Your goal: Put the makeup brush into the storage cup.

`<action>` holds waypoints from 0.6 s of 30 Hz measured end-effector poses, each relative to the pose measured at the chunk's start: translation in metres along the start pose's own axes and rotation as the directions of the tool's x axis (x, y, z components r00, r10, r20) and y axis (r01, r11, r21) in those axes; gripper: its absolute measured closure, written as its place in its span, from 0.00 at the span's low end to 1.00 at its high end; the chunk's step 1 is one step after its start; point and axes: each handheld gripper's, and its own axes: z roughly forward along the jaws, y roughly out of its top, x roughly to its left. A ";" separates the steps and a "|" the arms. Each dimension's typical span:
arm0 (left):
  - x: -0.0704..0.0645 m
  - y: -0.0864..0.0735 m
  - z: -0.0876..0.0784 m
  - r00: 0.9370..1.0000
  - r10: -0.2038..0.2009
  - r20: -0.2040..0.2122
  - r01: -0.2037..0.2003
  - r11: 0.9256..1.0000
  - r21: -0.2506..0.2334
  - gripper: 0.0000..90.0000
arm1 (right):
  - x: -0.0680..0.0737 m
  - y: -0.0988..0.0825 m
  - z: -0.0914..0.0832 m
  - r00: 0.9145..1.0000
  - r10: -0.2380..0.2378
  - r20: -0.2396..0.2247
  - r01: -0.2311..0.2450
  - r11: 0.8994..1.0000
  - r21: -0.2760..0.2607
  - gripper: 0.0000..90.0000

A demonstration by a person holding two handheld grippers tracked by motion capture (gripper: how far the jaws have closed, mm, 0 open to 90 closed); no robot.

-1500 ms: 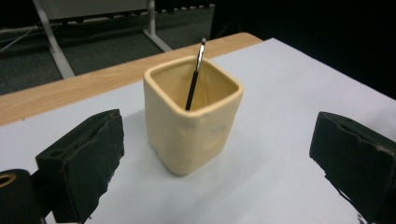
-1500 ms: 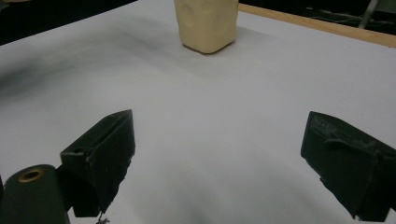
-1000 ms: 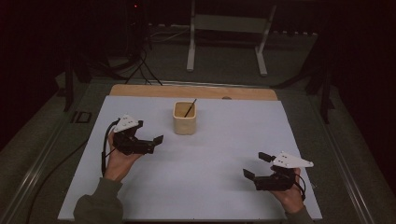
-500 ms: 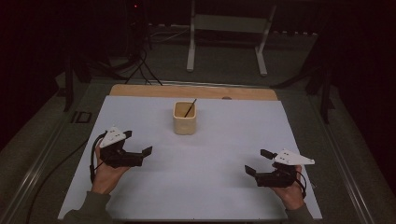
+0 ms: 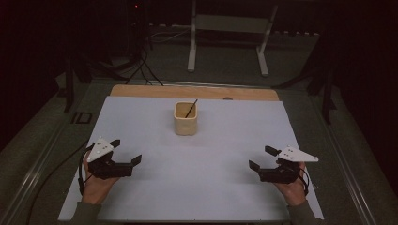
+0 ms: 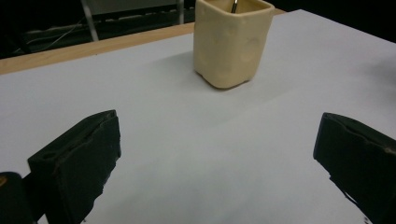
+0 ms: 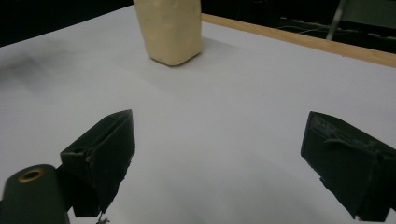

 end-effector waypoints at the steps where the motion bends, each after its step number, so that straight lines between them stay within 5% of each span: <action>1: 0.001 -0.002 -0.001 1.000 0.000 -0.003 0.000 1.000 -0.001 0.02 | 0.000 0.000 0.000 1.000 0.000 0.000 0.000 1.000 0.000 0.11; 18: 0.009 -0.021 -0.021 0.999 -0.018 -0.046 0.015 0.998 -0.058 0.02 | -0.011 -0.014 -0.018 0.999 0.023 0.039 -0.020 0.998 -0.064 0.10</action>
